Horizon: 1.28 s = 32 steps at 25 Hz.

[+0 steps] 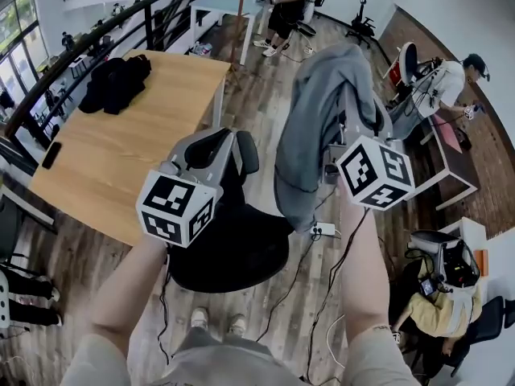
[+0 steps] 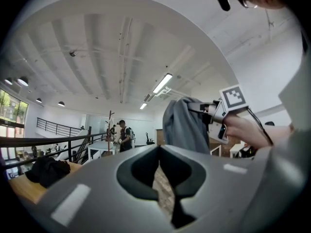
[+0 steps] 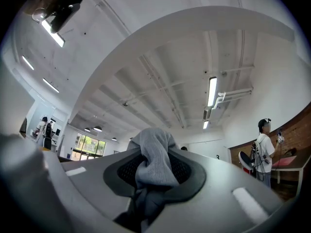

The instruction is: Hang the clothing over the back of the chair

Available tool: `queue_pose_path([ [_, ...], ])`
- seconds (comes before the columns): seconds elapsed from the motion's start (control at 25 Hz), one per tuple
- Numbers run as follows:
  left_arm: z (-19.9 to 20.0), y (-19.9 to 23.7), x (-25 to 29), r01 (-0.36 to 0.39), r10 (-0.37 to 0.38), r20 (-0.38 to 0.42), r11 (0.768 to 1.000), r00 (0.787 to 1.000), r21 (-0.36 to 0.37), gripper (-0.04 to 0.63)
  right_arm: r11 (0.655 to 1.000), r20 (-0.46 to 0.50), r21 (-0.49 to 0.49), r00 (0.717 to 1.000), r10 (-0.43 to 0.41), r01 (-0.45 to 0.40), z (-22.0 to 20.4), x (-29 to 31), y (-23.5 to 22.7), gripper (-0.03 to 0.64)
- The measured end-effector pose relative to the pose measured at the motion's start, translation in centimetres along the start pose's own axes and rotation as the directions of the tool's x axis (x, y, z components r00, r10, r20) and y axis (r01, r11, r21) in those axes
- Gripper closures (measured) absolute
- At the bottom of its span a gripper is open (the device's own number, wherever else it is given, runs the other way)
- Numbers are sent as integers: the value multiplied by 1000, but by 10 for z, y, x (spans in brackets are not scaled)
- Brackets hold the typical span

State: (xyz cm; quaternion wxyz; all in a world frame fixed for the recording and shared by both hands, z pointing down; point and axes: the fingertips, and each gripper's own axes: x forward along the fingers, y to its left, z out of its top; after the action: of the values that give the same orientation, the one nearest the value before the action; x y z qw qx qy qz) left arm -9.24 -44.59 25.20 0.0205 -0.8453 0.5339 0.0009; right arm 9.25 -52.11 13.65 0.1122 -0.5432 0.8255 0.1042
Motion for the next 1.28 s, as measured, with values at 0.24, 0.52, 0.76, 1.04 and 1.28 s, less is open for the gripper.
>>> queue_pose_path([
  [0.24, -34, 15, -15, -23, 22, -63, 1000, 998, -5, 592, 993, -99, -7, 988, 120, -121, -59, 0, 55, 523],
  [0.52, -74, 35, -46, -73, 68, -135, 997, 988, -29, 592, 963, -231, 35, 935, 269, -268, -138, -20, 126, 523],
  [0.76, -98, 42, -74, -110, 102, -182, 993, 978, -35, 592, 923, -295, 69, 876, 381, -378, -174, -42, 181, 523],
  [1.04, -119, 50, -119, -163, 149, -218, 986, 964, -45, 592, 908, -315, 103, 852, 417, -407, -183, -73, 223, 523],
  [1.28, -109, 48, -147, -182, 169, -221, 982, 961, -41, 592, 908, -346, 111, 841, 416, -404, -171, -91, 242, 523],
])
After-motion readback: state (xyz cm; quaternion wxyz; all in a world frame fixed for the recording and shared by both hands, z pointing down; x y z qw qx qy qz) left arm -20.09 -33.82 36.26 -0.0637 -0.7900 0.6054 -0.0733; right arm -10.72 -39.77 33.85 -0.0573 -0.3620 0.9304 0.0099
